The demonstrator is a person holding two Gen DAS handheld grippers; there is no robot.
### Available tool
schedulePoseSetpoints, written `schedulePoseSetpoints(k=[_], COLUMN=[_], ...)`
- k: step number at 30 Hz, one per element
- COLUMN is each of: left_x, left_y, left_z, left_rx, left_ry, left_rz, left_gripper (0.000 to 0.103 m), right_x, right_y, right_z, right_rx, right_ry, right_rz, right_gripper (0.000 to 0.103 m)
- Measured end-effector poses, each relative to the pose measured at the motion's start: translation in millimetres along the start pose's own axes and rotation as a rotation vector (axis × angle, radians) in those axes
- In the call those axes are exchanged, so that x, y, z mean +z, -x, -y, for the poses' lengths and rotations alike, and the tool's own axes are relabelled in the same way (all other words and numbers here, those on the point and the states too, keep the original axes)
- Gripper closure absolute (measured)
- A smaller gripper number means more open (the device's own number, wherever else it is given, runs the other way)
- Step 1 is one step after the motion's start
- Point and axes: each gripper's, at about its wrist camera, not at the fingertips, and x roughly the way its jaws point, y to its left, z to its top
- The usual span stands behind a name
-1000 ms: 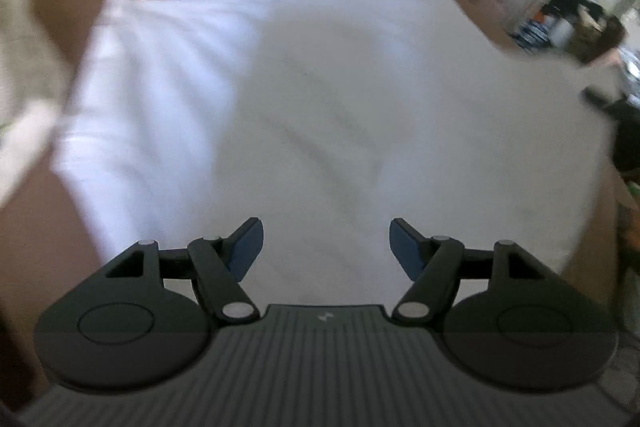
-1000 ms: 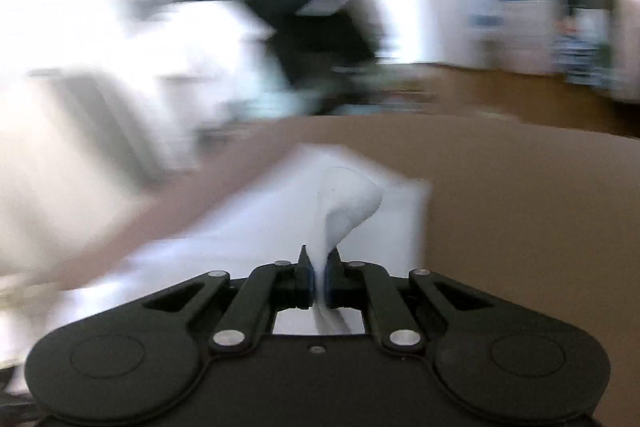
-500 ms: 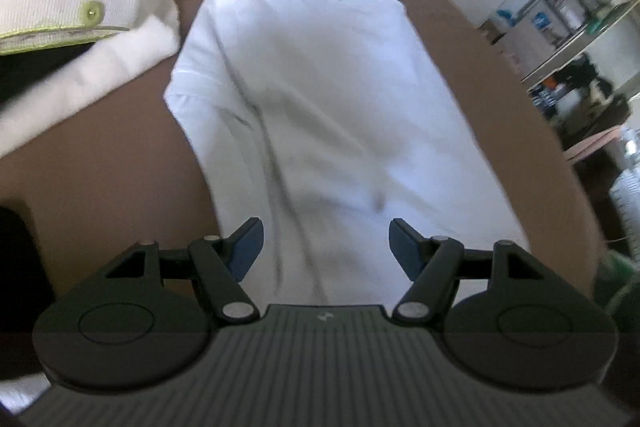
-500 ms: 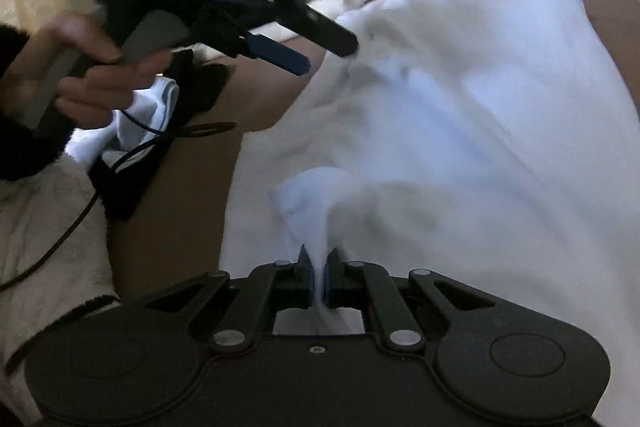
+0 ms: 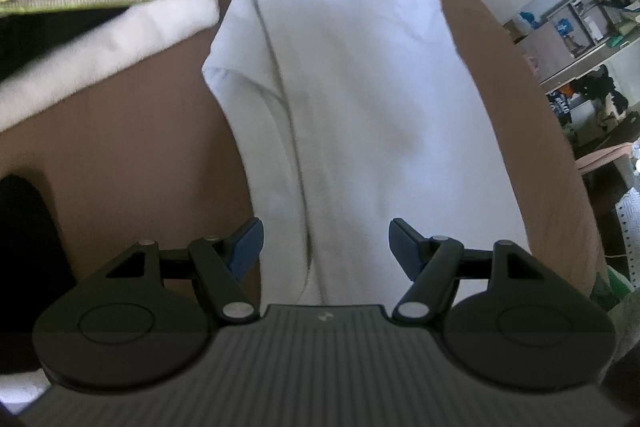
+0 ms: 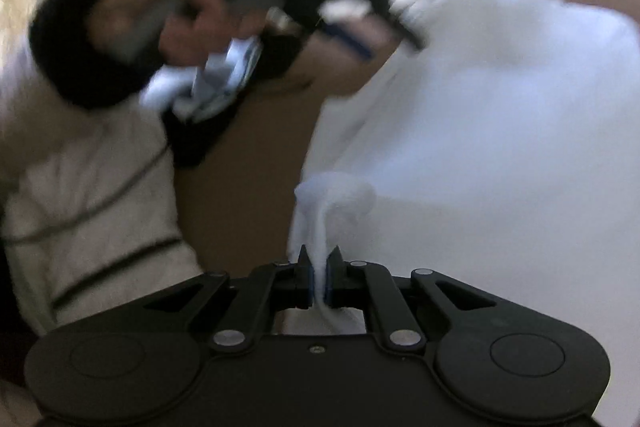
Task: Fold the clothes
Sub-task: 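Grasp the T-shirt edge with the right gripper and lift it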
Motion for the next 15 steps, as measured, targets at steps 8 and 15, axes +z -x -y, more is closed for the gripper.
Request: schedulePoseSetpoints(k=[8, 15], left_x=[0, -27], left_y=[-7, 26], left_z=[5, 55], left_rx=[0.091, 0.022], left_ry=[-0.054, -0.293], left_rz=[0.003, 0.098], left_gripper=[0.038, 0.037], right_x=[-14, -35], right_y=[-8, 84], right_z=[4, 48], right_rx=[0.058, -0.029], right_ry=[-0.029, -0.252], right_rz=[-0.061, 0.195], right_gripper=[0.087, 0.042])
